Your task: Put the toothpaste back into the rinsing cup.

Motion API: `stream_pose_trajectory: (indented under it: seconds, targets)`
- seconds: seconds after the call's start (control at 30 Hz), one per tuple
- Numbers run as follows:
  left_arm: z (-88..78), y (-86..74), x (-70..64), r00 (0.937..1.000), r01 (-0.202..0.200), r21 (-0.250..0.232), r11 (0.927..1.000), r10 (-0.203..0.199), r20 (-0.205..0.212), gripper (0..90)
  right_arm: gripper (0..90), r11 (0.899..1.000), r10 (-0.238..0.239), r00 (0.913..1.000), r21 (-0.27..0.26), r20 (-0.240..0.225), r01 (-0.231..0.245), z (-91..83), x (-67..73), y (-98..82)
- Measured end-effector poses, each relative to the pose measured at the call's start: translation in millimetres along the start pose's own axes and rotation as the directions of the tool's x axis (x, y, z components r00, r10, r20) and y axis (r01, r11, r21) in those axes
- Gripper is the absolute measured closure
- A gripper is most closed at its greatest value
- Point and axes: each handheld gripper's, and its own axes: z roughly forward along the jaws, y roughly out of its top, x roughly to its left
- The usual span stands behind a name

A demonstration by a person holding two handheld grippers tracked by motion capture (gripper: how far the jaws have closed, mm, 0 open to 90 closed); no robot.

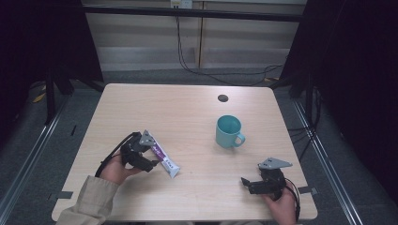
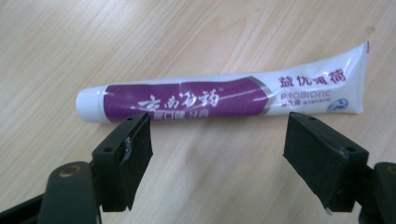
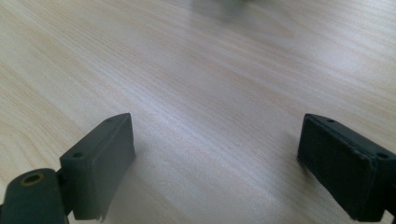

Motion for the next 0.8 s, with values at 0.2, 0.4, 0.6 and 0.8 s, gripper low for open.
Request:
stream_pose_trajectory:
  seconds: [0.2, 0.4, 0.6, 0.8]
  targets:
    - [4.9, 9.0, 2.0, 0.9998, 0.006, 0.003, 1.0, -0.006, 0.018, 24.0, 10.0, 1.0, -0.002, 1.0, -0.001, 0.0, 0.002, 0.1, -0.2, 0.0]
    - [8.5, 14.7, 4.0, 0.9991, 0.013, 0.007, 0.9999, -0.013, 0.04, 24.0, 10.0, 1.0, -0.002, 1.0, -0.001, 0.0, 0.002, 0.1, -0.2, 0.0]
    - [12.1, 18.0, 6.2, 0.9984, -0.003, 0.01, 0.9999, 0.003, 0.056, 25.4, 10.0, 1.0, -0.003, 1.0, -0.002, 0.0, 0.003, 0.1, -0.2, 0.0]
    - [14.5, 23.0, 2.8, 0.9801, -0.182, 0.058, 0.9816, 0.176, 0.092, 26.7, 10.0, 1.0, 0.0, 1.0, 0.0, 0.0, 0.0, 0.0, -0.1, 0.0]
